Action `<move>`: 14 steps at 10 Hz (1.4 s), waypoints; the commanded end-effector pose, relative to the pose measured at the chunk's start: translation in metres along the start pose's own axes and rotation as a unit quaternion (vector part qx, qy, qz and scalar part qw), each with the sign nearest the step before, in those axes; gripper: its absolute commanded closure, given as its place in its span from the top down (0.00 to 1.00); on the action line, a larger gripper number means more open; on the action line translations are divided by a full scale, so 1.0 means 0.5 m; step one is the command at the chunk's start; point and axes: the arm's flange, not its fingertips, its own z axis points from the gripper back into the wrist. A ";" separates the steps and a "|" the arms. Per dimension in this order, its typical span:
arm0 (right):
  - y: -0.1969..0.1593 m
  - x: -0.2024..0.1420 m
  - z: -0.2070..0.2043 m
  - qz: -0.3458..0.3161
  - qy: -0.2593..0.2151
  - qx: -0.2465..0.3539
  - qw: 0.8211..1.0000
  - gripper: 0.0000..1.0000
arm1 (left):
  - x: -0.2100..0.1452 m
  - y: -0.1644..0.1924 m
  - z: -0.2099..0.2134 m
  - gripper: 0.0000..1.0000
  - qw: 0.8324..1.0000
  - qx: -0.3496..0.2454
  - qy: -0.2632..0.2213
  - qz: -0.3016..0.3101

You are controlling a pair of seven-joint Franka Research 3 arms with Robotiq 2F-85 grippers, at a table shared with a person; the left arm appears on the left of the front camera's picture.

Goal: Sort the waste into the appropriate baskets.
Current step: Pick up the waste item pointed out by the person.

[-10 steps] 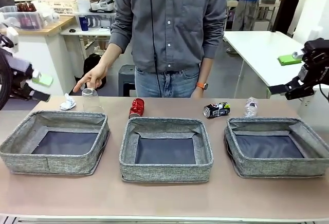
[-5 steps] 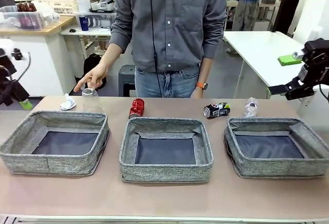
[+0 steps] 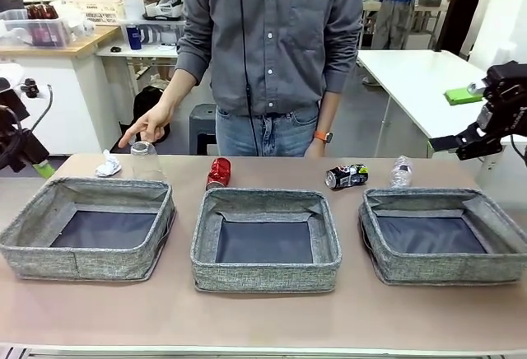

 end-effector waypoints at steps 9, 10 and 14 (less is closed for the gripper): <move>0.003 0.008 -0.003 0.015 -0.004 0.009 1.000 1.00 | 0.383 0.166 -0.127 1.00 0.998 0.022 0.034 -0.046; 0.003 0.008 -0.003 0.015 -0.004 0.009 1.000 1.00 | 0.393 0.181 -0.158 1.00 0.998 0.023 0.054 -0.029; 0.003 0.008 -0.003 0.015 -0.004 0.009 1.000 1.00 | 0.378 0.185 -0.232 1.00 0.997 -0.018 0.076 0.026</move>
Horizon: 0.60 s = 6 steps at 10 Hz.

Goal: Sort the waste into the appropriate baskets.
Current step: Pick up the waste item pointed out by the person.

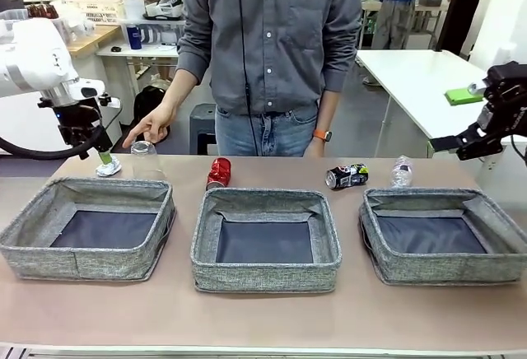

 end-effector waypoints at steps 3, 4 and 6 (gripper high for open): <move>0.004 0.008 -0.003 0.016 -0.004 0.009 1.000 1.00 | -0.006 -0.007 -0.036 1.00 0.999 -0.015 0.002 0.047; 0.004 0.008 -0.003 0.016 -0.004 0.009 1.000 1.00 | -0.008 -0.009 -0.045 1.00 0.999 -0.011 0.000 0.050; 0.004 0.008 -0.003 0.016 -0.004 0.009 1.000 1.00 | -0.008 -0.013 -0.047 1.00 0.997 0.018 -0.002 0.077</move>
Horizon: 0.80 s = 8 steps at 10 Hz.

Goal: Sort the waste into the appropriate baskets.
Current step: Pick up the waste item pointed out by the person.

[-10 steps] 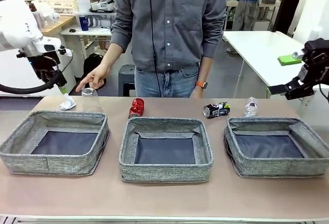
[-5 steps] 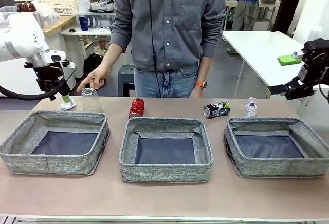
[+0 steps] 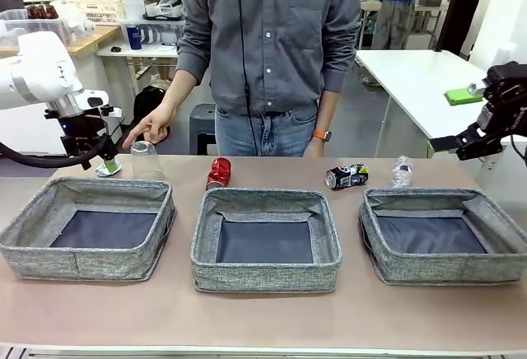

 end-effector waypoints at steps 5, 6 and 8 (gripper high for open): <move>0.004 0.008 -0.003 0.016 -0.004 0.009 1.000 1.00 | -0.015 -0.005 0.018 1.00 0.995 0.045 -0.090 0.022; 0.004 0.008 -0.003 0.016 -0.004 0.009 1.000 1.00 | -0.012 -0.002 0.015 1.00 0.995 0.048 -0.087 0.025; 0.004 0.008 -0.003 0.016 -0.004 0.009 1.000 1.00 | -0.003 0.000 0.010 1.00 0.994 0.043 -0.100 0.020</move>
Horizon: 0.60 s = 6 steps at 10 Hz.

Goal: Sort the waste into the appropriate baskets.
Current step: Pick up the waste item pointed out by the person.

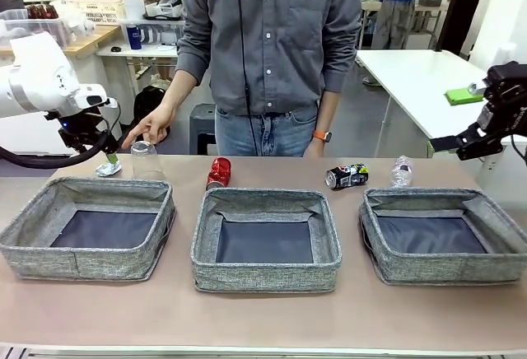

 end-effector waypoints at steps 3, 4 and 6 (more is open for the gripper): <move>0.004 0.008 -0.003 0.015 -0.004 0.009 1.000 1.00 | 0.010 0.003 -0.032 1.00 1.000 -0.025 -0.008 -0.003; 0.004 0.008 -0.003 0.015 -0.004 0.009 1.000 1.00 | 0.013 0.004 -0.042 1.00 1.000 -0.025 -0.006 -0.007; 0.004 0.008 -0.003 0.015 -0.004 0.009 1.000 1.00 | 0.017 0.007 -0.061 1.00 1.000 -0.028 0.005 0.006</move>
